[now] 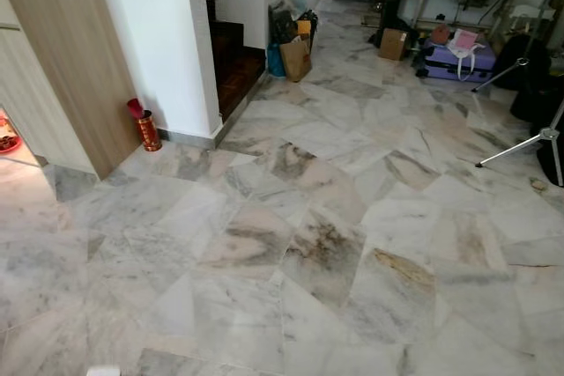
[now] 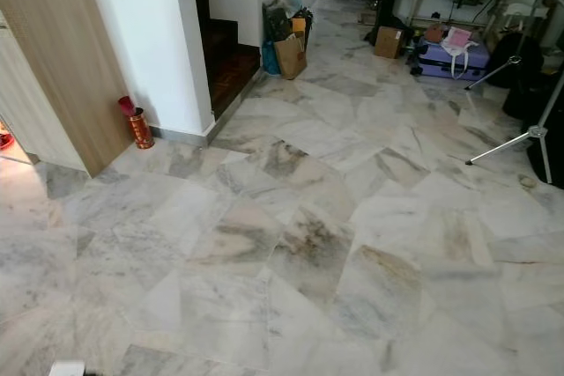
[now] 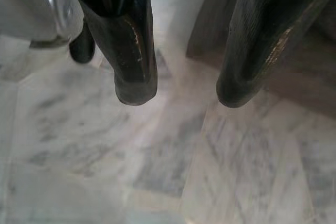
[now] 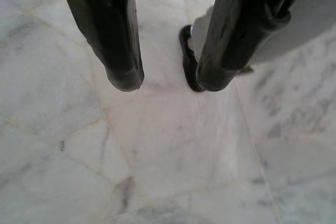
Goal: Move the pillow to the sofa from floor
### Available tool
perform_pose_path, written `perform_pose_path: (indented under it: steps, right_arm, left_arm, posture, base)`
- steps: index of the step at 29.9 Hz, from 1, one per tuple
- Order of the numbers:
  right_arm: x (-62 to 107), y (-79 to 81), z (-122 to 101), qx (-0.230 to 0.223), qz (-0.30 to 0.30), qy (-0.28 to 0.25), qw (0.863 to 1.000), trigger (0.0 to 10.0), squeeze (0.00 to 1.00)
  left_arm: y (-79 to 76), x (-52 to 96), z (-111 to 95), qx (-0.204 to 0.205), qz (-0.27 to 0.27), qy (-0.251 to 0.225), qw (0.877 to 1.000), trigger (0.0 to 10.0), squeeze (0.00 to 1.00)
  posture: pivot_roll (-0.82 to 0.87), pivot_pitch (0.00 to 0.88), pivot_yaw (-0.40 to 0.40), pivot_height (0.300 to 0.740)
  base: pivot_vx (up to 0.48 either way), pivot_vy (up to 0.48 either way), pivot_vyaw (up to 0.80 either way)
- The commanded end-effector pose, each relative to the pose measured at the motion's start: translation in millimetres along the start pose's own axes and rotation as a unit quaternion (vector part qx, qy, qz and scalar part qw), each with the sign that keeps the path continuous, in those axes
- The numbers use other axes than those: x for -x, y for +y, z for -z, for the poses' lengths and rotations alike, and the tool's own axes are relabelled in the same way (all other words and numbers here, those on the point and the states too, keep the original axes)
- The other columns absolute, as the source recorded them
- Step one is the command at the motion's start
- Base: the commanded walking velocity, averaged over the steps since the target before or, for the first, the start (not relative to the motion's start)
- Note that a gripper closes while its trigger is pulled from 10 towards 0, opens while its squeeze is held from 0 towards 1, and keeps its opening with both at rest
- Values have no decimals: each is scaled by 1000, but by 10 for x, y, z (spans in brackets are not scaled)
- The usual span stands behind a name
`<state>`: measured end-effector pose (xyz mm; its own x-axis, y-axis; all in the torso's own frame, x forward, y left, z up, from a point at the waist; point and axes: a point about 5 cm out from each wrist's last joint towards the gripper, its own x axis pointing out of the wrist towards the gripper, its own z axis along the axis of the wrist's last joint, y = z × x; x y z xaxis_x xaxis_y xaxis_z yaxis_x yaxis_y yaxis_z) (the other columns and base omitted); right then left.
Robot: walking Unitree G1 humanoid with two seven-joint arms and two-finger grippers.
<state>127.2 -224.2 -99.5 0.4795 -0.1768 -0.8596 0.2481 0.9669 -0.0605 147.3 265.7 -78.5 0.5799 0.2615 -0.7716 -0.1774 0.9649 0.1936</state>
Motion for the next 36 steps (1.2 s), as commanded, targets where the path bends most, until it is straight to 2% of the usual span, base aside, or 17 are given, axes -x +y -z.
perform_pose_path:
  steps: [1,13,27,36]
  right_arm:
    - [5,16,40,5,-2,9,1000,10000,0]
    - [2,63,32,10,-9,7,1000,10000,0]
    - [-3,29,-3,21,-9,3,1000,10000,0]
    - [-4,39,-7,22,-12,3,1000,10000,0]
  left_arm:
    - [-12,3,20,-15,3,5,1000,10000,0]
    - [-55,15,76,-5,19,15,1000,10000,0]
    - [-155,16,93,-10,37,17,999,10000,0]
    - [-167,22,111,-8,40,19,999,10000,0]
  posture:
    - [-4,0,53,740]
    - [-7,0,58,740]
    - [-17,0,43,740]
    - [-13,0,40,740]
  base:
    - [0,0,0]
    - [0,0,0]
    - [249,0,0]
    - [260,0,0]
